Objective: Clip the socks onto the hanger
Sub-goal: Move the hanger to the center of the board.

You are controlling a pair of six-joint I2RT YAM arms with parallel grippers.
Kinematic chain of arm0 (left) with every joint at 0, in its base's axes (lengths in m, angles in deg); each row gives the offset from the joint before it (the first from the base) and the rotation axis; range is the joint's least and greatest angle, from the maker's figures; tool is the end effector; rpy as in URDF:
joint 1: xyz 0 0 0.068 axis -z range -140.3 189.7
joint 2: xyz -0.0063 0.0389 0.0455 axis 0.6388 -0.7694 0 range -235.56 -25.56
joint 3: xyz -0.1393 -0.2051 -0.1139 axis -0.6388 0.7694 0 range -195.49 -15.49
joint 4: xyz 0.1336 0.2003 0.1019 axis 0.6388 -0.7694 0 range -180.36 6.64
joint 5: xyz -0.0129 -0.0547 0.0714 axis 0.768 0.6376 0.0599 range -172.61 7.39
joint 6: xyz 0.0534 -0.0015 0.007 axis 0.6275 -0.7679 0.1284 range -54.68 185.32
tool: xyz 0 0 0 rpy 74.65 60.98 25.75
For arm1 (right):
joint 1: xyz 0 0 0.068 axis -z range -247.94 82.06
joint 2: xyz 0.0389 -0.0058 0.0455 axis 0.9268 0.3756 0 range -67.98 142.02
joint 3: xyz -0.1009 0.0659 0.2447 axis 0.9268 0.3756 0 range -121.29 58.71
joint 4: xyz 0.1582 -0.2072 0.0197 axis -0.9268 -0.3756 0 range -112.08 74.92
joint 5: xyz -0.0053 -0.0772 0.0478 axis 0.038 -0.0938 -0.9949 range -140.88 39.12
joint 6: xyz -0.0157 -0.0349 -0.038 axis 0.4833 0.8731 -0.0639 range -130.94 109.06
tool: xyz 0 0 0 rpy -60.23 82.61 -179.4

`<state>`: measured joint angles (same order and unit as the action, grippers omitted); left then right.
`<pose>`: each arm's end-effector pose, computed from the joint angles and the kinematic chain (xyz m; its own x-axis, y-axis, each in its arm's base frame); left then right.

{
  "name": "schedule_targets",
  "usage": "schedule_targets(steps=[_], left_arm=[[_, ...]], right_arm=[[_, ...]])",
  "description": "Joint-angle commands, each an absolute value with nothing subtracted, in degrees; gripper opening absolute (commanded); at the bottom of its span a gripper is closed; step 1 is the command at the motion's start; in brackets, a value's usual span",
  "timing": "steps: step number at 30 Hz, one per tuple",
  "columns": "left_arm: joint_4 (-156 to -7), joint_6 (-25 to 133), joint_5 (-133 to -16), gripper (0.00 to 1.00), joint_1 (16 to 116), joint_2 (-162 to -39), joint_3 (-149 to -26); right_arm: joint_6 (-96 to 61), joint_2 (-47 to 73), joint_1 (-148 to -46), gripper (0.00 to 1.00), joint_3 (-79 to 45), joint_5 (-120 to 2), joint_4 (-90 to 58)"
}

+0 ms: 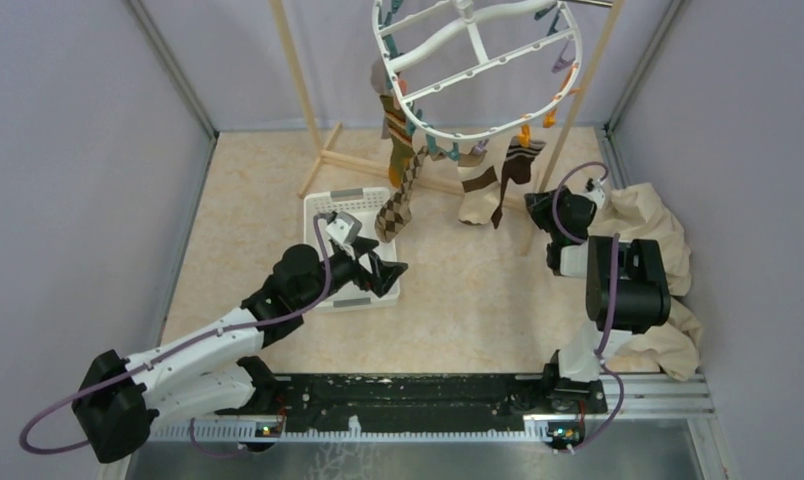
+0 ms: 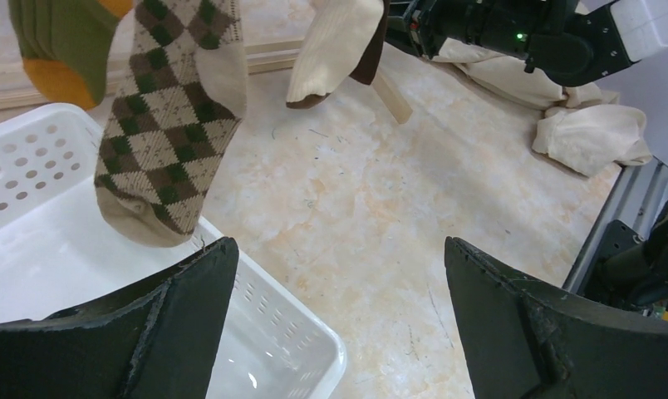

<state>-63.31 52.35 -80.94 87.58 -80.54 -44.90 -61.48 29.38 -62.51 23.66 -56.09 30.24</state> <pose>0.1498 -0.1671 0.2676 -0.2335 -0.0762 -0.9694 0.7270 0.6483 -0.2261 0.3243 -0.0276 0.1542 -0.1788 0.7894 -0.5873 0.2295 0.6139 0.7553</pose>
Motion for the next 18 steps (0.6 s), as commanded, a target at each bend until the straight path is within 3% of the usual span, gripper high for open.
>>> schedule_targets(steps=[1, 4, 13, 18], left_arm=[[-60.4, 53.5, -83.9, 0.99, 87.8, -81.2, -47.3], [-59.0, 52.6, -82.0, 0.99, 87.8, -82.1, -49.1], [-60.6, 49.7, -85.3, 0.99, 87.8, -88.3, -55.4], [-59.7, 47.4, -84.4, 0.99, 87.8, -89.7, -55.8]], right_arm=[[-60.0, 23.8, -62.0, 0.39, 24.4, -57.1, 36.8], [-59.2, 18.4, -62.0, 0.55, 26.5, -59.9, 35.4], [-60.5, 1.2, -63.0, 0.9, 35.7, -64.0, 31.1], [-56.3, -6.3, -63.2, 0.95, 37.2, -63.1, 24.3]])
